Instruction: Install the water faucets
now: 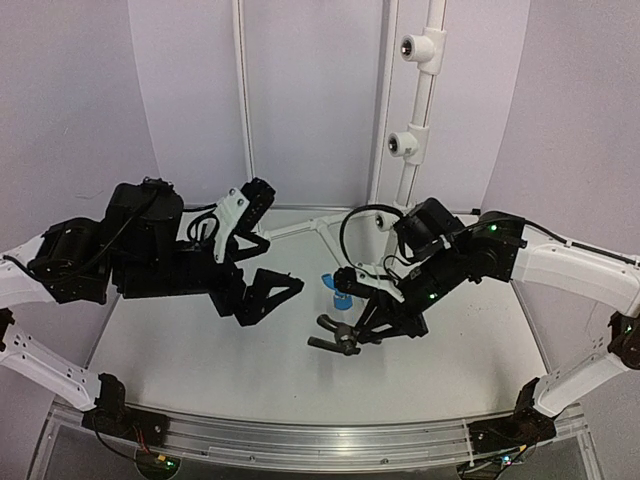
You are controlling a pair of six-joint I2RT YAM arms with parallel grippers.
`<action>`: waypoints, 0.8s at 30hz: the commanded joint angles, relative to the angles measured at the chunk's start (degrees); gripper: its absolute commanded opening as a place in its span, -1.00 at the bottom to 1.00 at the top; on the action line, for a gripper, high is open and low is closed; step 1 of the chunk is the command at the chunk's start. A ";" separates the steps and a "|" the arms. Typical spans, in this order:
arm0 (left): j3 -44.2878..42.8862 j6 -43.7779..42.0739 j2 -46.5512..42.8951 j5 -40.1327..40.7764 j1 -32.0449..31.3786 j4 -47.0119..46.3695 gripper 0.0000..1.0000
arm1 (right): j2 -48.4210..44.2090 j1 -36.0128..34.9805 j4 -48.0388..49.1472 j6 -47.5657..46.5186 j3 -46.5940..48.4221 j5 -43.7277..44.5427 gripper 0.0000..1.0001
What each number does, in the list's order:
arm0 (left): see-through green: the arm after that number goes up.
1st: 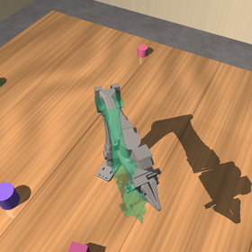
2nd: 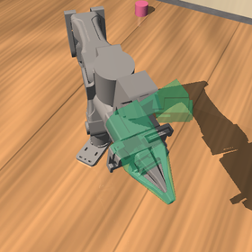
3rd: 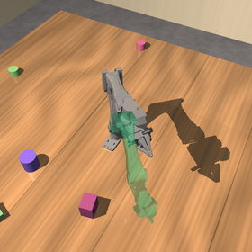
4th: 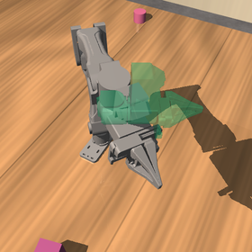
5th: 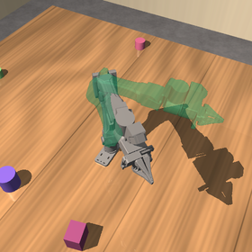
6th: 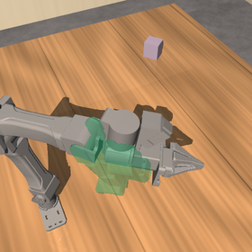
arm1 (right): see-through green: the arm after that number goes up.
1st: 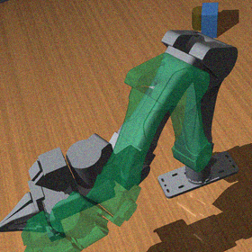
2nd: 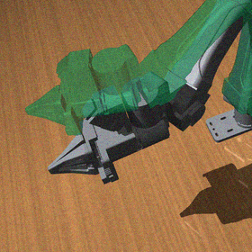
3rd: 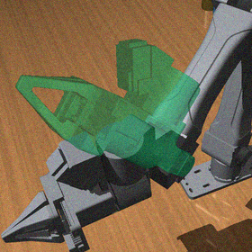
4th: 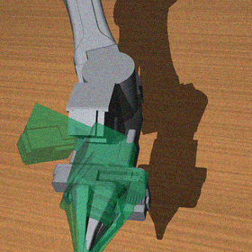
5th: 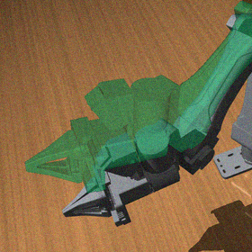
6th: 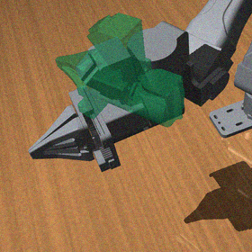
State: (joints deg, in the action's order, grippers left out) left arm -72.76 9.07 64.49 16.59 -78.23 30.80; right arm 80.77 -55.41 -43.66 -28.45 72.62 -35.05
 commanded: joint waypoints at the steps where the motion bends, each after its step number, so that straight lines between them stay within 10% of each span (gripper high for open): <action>1: -3.03 -15.91 -0.35 -2.46 -0.35 8.19 0.89 | -1.06 0.81 -8.96 -4.37 2.24 -9.45 -1.00; 12: -5.41 -38.10 4.52 -4.94 -4.83 14.73 0.83 | 2.23 2.79 -16.53 -6.52 5.74 -19.21 -1.00; 24: -3.84 -49.81 12.96 -12.48 -5.73 0.44 0.61 | 7.43 2.84 -17.60 -6.47 9.41 -24.14 -1.00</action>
State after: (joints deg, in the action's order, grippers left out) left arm -75.37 -35.94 75.15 8.55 -83.31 38.30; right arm 86.89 -52.90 -60.43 -34.48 78.63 -55.06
